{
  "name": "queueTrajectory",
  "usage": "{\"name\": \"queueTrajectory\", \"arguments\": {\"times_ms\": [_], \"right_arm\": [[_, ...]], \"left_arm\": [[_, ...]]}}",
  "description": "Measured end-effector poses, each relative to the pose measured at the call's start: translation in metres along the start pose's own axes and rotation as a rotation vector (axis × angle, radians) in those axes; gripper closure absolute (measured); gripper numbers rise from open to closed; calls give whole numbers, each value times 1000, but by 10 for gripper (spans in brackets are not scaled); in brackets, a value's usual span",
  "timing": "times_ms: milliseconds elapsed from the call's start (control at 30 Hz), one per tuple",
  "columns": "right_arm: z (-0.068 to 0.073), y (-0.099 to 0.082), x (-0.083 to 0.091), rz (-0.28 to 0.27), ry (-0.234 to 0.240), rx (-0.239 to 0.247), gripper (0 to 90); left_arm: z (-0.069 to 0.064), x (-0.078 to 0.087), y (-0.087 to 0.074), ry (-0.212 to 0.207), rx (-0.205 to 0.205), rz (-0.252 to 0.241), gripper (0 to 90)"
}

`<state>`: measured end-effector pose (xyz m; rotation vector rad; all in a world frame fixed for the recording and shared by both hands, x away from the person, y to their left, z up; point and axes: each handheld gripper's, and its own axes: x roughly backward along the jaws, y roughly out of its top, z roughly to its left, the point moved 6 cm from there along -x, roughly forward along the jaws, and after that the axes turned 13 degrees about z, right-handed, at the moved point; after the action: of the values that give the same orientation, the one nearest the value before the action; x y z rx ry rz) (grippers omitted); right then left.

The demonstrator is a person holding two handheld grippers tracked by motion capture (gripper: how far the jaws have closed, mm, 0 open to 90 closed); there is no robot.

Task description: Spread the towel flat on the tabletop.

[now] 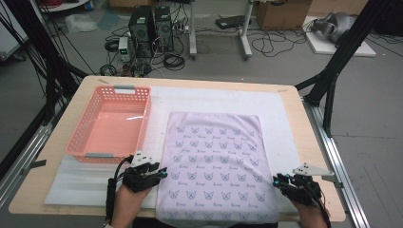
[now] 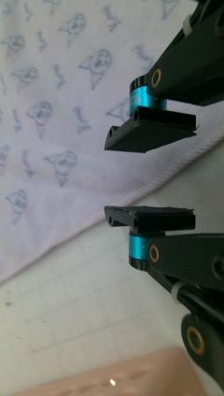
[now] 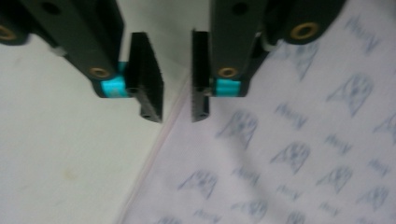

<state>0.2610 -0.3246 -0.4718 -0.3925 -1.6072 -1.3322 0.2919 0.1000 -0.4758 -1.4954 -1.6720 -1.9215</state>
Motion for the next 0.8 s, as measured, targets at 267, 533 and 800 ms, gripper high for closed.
{"name": "queueTrajectory", "arguments": {"times_ms": [267, 533, 800], "right_arm": [[-19, 33, -22, -36, -11, -27, 609], [-27, 62, -56, -4, -16, -7, 747], [-37, 56, -51, 8, -54, 3, 781]], "left_arm": [[8, -25, 32, 13, 7, -22, 507], [19, -46, 44, 99, -39, 26, 636], [21, -43, 46, 147, -61, 19, 811]]}}
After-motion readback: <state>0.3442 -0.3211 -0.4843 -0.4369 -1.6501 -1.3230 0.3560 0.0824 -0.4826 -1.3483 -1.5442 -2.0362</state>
